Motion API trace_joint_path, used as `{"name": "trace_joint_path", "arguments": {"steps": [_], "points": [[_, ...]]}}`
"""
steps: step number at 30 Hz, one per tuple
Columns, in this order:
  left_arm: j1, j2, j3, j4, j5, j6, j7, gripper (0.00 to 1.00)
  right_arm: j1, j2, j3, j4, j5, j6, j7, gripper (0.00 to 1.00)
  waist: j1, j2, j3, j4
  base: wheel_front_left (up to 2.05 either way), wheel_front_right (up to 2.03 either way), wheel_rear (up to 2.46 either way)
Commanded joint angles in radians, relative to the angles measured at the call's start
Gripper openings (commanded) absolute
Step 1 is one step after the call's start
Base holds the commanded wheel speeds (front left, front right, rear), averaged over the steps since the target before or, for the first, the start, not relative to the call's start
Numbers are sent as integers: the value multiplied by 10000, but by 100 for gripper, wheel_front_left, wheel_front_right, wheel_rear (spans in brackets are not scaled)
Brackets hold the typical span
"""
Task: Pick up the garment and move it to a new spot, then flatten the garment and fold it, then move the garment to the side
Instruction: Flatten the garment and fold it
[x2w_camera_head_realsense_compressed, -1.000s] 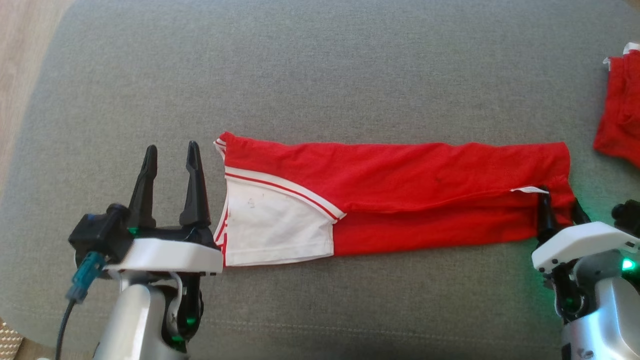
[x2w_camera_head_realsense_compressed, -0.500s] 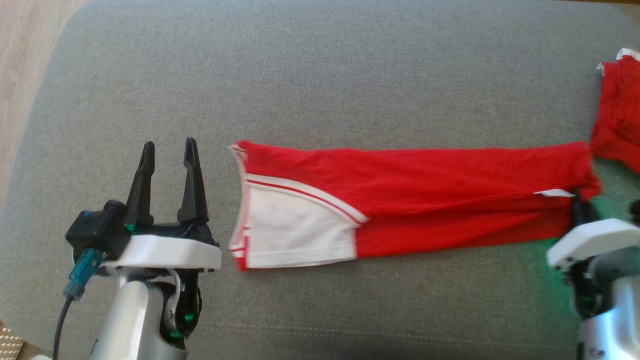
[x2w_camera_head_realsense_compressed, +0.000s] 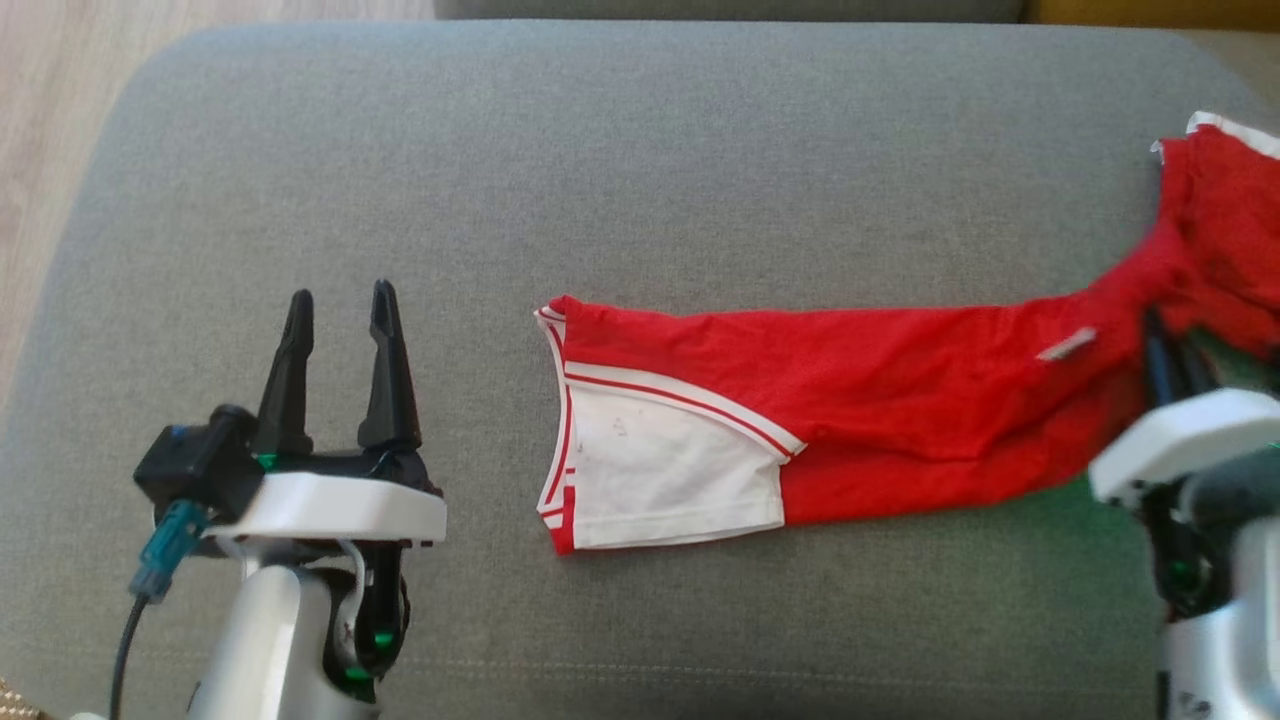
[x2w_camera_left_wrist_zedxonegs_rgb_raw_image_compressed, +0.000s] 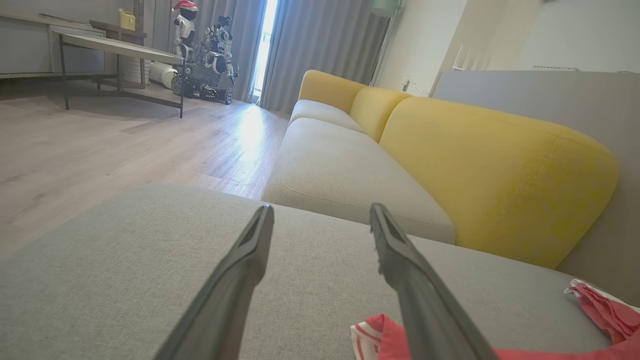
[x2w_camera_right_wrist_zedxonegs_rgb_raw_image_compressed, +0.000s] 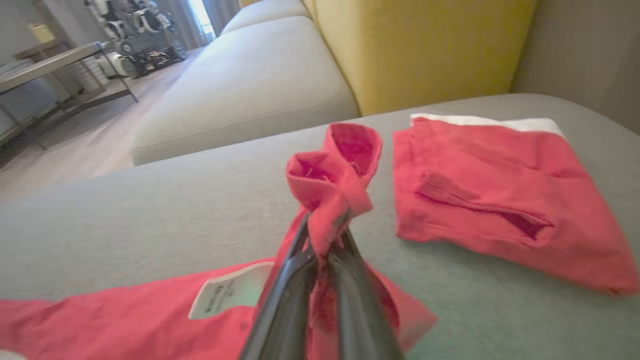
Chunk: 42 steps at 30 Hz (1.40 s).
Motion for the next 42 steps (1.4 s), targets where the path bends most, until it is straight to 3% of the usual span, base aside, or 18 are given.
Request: {"name": "trace_joint_path", "arguments": {"steps": [1,9,17,31,41,42], "points": [[-131,28,287,-310,-64,34,-53,100,3,-31,627,-684,167,-6,161,0,0,-1,-56,2,0,0,0],[-123,28,151,-270,-161,94,-53,100,317,14,2699,-1951,1928,-6,1041,0,0,-1,-279,352,0,0,0],[17,28,207,-206,-248,82,-53,100,209,16,4383,-1784,3574,-6,860,0,0,-1,-441,819,0,0,0],[-50,28,130,-252,-415,119,-53,100,-879,18,6756,818,5000,-6,-1305,0,0,-1,-62,1426,0,0,0],[-233,28,-44,-172,-556,177,-53,100,-1850,18,7995,3180,5689,-6,-2232,0,0,-1,281,1771,0,0,0],[-238,28,-29,-170,-556,175,-53,100,-1917,18,8102,3335,5765,-6,-2317,11,0,-1,309,1785,0,0,0]]}}
